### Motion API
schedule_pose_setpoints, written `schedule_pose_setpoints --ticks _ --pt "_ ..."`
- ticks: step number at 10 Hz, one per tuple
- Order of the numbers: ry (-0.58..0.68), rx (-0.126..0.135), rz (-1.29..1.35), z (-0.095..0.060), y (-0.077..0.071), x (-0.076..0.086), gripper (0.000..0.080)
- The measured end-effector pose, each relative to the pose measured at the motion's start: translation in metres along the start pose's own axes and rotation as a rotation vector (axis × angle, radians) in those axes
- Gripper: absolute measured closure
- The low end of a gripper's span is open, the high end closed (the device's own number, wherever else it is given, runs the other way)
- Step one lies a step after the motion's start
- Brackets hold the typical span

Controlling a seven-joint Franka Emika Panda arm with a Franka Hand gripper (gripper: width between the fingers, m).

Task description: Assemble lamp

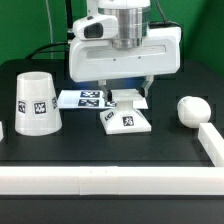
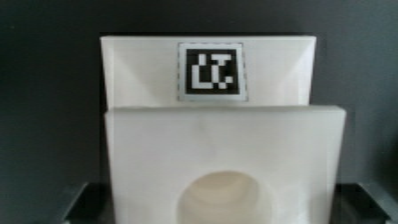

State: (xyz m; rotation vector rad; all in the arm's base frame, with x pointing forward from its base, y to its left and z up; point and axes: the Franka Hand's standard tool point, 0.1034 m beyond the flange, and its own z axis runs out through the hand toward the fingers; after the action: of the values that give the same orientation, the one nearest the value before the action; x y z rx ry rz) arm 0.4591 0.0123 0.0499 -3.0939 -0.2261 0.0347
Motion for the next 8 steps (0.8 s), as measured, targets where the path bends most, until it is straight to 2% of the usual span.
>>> schedule_pose_setpoints --ticks 1,2,5,8 --pt "0.0 0.0 -0.001 0.0 -0.001 0.001 0.0265" --pt "0.005 0.002 -0.004 -0.003 -0.006 0.014 0.0265" --pt "0.034 0.005 -0.022 -0.006 -0.009 0.056 0.0264" --pt "0.048 0.013 -0.041 -0.005 -0.023 0.107 0.0264"
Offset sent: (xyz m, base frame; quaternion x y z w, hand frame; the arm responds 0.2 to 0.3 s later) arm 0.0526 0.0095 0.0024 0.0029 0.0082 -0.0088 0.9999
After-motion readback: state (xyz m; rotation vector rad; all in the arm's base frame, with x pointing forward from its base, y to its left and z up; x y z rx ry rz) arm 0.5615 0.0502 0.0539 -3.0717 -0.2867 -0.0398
